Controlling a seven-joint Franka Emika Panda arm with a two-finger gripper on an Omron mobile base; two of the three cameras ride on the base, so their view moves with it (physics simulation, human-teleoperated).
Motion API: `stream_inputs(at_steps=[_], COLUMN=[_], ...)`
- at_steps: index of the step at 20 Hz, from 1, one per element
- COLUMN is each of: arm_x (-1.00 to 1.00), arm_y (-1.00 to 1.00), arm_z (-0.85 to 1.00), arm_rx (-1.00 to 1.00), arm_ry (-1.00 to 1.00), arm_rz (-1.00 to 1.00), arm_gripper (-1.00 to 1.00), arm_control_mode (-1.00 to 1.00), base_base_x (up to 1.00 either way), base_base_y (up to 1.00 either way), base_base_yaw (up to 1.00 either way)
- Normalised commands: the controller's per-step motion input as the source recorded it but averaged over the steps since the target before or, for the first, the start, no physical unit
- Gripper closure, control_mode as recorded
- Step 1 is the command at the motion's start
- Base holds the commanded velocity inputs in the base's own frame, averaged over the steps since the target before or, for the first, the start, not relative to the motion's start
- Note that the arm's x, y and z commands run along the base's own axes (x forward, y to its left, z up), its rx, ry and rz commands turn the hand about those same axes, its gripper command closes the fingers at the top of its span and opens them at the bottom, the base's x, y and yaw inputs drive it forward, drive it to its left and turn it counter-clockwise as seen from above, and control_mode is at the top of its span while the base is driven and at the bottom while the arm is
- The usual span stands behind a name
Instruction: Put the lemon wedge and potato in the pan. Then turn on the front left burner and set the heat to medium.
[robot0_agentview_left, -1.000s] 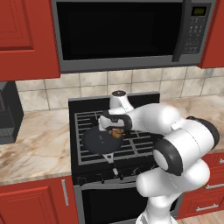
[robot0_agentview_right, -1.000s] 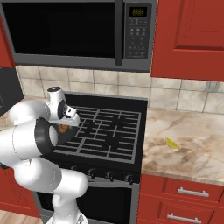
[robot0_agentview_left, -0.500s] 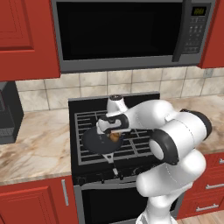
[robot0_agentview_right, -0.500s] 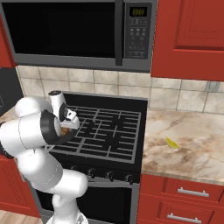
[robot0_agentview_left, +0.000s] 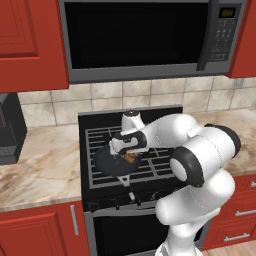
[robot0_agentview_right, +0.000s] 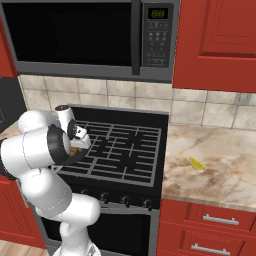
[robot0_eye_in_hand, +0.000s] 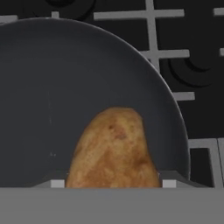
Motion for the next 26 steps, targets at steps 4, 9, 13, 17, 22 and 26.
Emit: stream_inputs(at_steps=[4,9,13,17,22,26], arm_x=[0.0,0.0,-0.02,-0.01,-0.01,0.0], arm_y=[0.0,0.0,-0.05,-0.3,-0.58,-0.81], arm_z=[0.0,0.06,0.27,0.2,0.0,0.0], arm_rx=[0.0,0.0,0.0,0.0,0.0,0.0], arm_ry=[-0.02,-0.01,-0.01,0.0,0.0,0.0], arm_rz=[0.0,0.0,0.0,0.0,0.0,0.0], arm_gripper=[-1.0,-1.0,-1.0,-1.0,-1.0,-1.0], arm_control_mode=[-1.0,-1.0,-1.0,-1.0,-1.0,-1.0], base_base_x=[0.0,0.0,0.0,0.0,0.0,0.0], base_base_y=[0.0,0.0,0.0,0.0,0.0,0.0], base_base_yaw=[0.0,0.0,0.0,0.0,0.0,0.0])
